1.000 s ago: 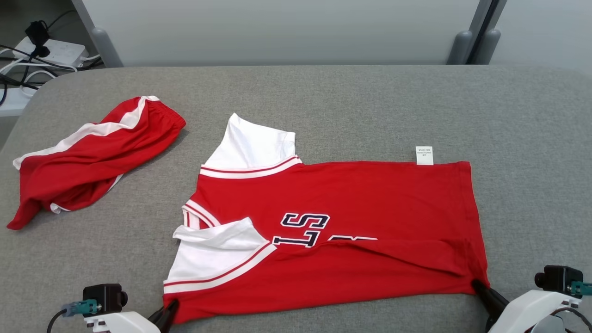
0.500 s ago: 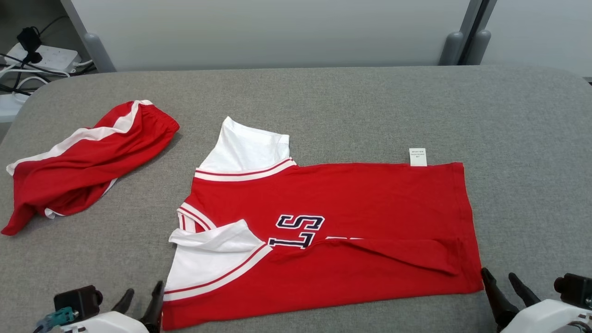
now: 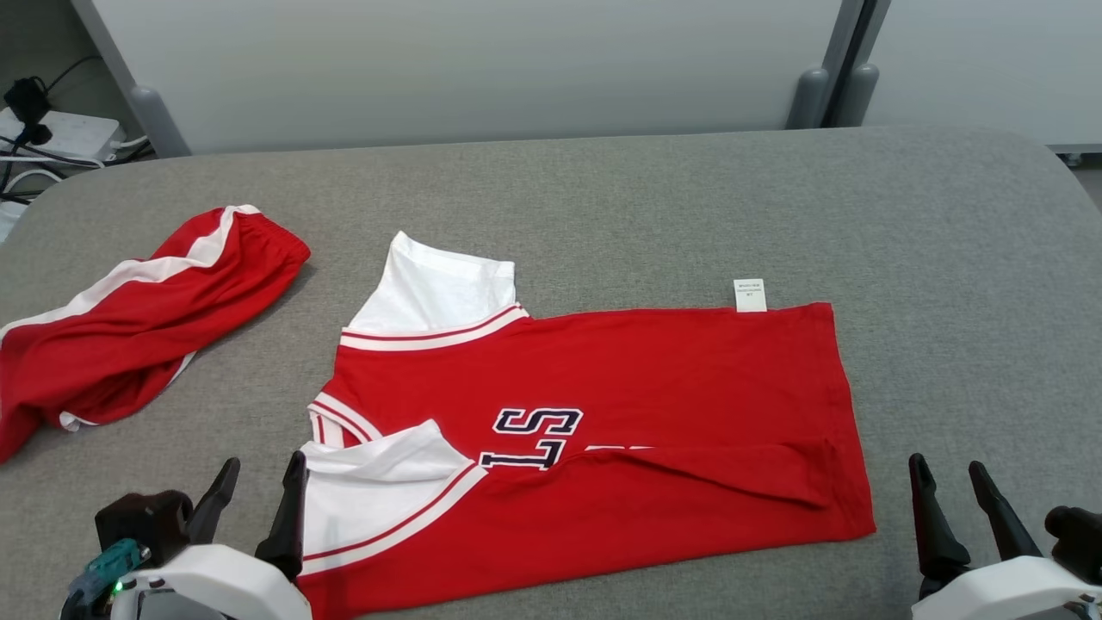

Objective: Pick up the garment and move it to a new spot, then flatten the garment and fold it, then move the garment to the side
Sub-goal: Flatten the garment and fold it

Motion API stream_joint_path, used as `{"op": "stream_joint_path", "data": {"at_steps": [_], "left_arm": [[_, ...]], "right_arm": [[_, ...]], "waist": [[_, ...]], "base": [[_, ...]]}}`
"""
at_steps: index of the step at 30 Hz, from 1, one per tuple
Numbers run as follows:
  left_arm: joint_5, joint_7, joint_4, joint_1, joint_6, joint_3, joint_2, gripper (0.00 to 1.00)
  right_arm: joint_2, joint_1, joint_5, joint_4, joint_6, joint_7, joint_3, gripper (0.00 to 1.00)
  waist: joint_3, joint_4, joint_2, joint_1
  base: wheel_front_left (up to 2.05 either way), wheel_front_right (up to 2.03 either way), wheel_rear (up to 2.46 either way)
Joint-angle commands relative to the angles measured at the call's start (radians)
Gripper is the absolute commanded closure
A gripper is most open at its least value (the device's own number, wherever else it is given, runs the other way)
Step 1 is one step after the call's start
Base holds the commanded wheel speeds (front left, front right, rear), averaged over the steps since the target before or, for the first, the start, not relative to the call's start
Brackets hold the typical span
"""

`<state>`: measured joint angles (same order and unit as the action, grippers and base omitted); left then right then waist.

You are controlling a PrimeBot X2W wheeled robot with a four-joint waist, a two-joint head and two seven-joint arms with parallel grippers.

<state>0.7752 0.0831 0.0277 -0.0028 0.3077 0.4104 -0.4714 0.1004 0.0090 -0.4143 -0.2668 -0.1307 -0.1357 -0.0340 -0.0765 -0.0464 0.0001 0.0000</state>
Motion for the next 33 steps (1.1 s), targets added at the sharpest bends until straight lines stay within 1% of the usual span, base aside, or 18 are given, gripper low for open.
{"op": "stream_joint_path", "data": {"at_steps": [1, 6, 8, 10, 13, 18, 19, 23, 26, 30, 33], "left_arm": [[-0.02, -0.01, -0.037, -0.082, 0.012, -0.032, -0.039, 0.0], [-0.041, -0.043, -0.052, -0.147, 0.009, -0.015, -0.05, 0.0], [-0.046, -0.056, -0.046, -0.187, -0.001, -0.011, -0.053, 0.0], [-0.045, -0.077, -0.029, -0.233, -0.022, -0.005, -0.059, 0.0], [-0.031, -0.11, 0.018, -0.317, -0.075, 0.002, -0.068, 0.0], [-0.01, -0.191, 0.143, -0.503, -0.184, 0.022, -0.082, 0.0], [-0.001, -0.228, 0.204, -0.584, -0.229, 0.029, -0.085, 0.0], [0.008, -0.301, 0.32, -0.737, -0.301, 0.045, -0.09, 0.0], [0.023, -0.361, 0.403, -0.838, -0.344, 0.05, -0.091, 0.0], [0.039, -0.443, 0.51, -0.937, -0.384, 0.062, -0.105, 0.0], [0.044, -0.48, 0.571, -0.986, -0.405, 0.072, -0.123, 0.0]], "right_arm": [[0.008, -0.026, 0.013, 0.035, 0.0, -0.004, 0.023, 0.0], [-0.002, -0.059, 0.025, 0.044, 0.0, 0.008, 0.037, 0.0], [-0.004, -0.085, 0.027, 0.044, 0.0, 0.016, 0.046, 0.0], [-0.004, -0.121, 0.025, 0.031, 0.0, 0.035, 0.059, 0.0], [0.0, -0.201, 0.017, 0.001, 0.0, 0.069, 0.094, 0.0], [0.022, -0.375, -0.006, -0.083, 0.0, 0.107, 0.172, 0.0], [0.037, -0.446, -0.002, -0.13, 0.0, 0.121, 0.209, 0.0], [0.04, -0.579, -0.021, -0.225, 0.0, 0.129, 0.268, 0.0], [0.036, -0.669, -0.04, -0.304, 0.0, 0.141, 0.302, 0.0], [0.028, -0.76, -0.067, -0.394, 0.0, 0.139, 0.356, 0.0], [0.02, -0.811, -0.094, -0.447, 0.0, 0.131, 0.397, 0.0]], "waist": [[-0.003, -0.015, -0.0001, 0.0], [-0.024, -0.044, -0.0001, 0.0], [-0.042, -0.06, -0.0001, 0.0], [-0.064, -0.076, -0.0001, 0.0], [-0.105, -0.103, -0.0001, 0.0], [-0.194, -0.139, -0.0001, 0.0], [-0.228, -0.149, -0.0001, 0.0], [-0.289, -0.165, -0.0001, 0.0], [-0.33, -0.174, -0.0001, 0.0], [-0.369, -0.189, -0.0001, 0.0], [-0.394, -0.201, -0.0001, 0.0]], "base": [[0.0, 0.0, 0.0], [0.0, 0.0, 0.0], [0.0, 0.0, 0.0], [0.0, 0.0, 0.0], [0.0, 0.0, 0.0], [0.0, 0.0, 0.0], [0.0, 0.0, 0.0], [0.0, 0.0, 0.0], [0.0, 0.0, 0.0], [0.0, 0.0, 0.0], [0.0, 0.0, 0.0]]}}
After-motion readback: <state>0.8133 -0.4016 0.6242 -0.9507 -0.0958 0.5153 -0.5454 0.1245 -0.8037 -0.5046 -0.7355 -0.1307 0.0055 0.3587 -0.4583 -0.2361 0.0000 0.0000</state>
